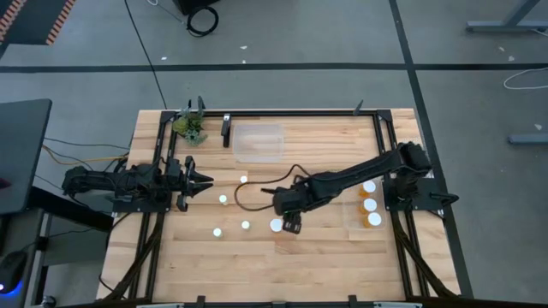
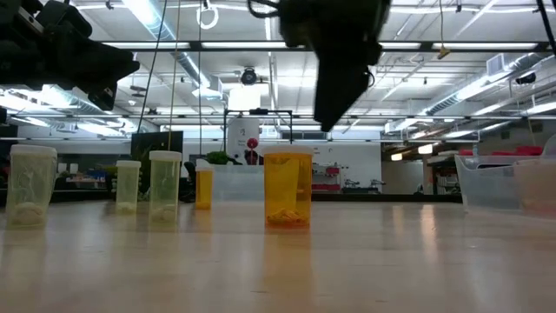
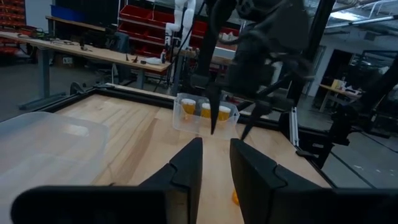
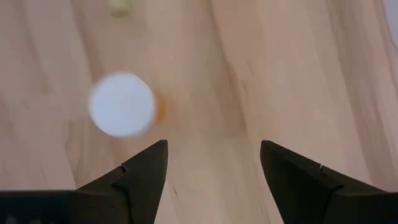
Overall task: Pick and place medicine bottles into bin by pill shape (circle, oval)
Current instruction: Put the large orange pill bottle into the bottom transparent bin
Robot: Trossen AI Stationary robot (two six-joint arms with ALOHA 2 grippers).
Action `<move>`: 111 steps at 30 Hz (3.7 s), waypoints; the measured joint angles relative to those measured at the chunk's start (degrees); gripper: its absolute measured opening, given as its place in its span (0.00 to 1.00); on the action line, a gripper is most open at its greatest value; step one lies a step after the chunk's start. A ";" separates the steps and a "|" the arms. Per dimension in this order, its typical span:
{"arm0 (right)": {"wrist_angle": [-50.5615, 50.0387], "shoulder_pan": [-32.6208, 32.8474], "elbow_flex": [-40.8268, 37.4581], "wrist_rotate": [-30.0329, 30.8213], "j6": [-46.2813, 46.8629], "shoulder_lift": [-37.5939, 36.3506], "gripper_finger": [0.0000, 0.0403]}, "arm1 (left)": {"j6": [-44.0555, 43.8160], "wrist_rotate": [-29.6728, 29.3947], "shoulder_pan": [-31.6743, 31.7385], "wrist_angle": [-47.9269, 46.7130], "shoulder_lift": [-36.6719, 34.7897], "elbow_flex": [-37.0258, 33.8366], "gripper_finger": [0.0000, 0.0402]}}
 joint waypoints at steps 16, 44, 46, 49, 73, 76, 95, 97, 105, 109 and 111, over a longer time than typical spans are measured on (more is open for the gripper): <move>2.33 1.26 13.70 -1.44 -17.50 11.16 0.65 | 0.04 0.02 0.01 0.05 0.02 -0.01 0.23; 3.24 3.90 12.32 0.03 -21.88 14.28 0.64 | 0.04 0.00 0.01 0.09 0.00 -0.01 0.22; 3.80 3.81 11.42 -0.75 -21.07 14.26 0.64 | -0.01 0.02 0.01 0.04 0.00 0.01 0.23; 3.26 3.75 10.04 -0.77 -20.49 14.31 0.64 | 0.04 0.00 0.01 0.06 0.00 0.00 0.22; -2.59 2.70 10.10 0.29 -13.67 12.78 0.56 | -0.01 0.00 0.01 0.06 0.00 0.01 0.21; -5.65 2.75 10.10 2.32 -11.94 11.09 0.56 | 0.04 0.02 0.01 -0.09 0.02 0.01 0.22; -12.96 4.60 0.84 9.06 -1.60 -1.13 0.56 | 0.00 0.00 0.01 0.08 0.00 0.00 0.21; -12.30 4.60 -2.99 9.09 1.19 -4.90 0.56 | 0.04 0.01 0.00 0.04 0.00 0.01 0.22; -12.63 5.77 -16.46 8.68 12.86 -20.00 0.56 | 0.04 0.01 0.01 0.06 0.00 0.01 0.21; -13.94 6.82 -21.57 9.21 18.55 -26.91 0.56 | 0.03 0.02 0.00 0.06 0.00 0.01 0.20; -14.59 7.46 -23.90 9.55 20.92 -29.69 0.56 | 0.01 0.02 -0.01 0.06 0.00 -0.01 0.20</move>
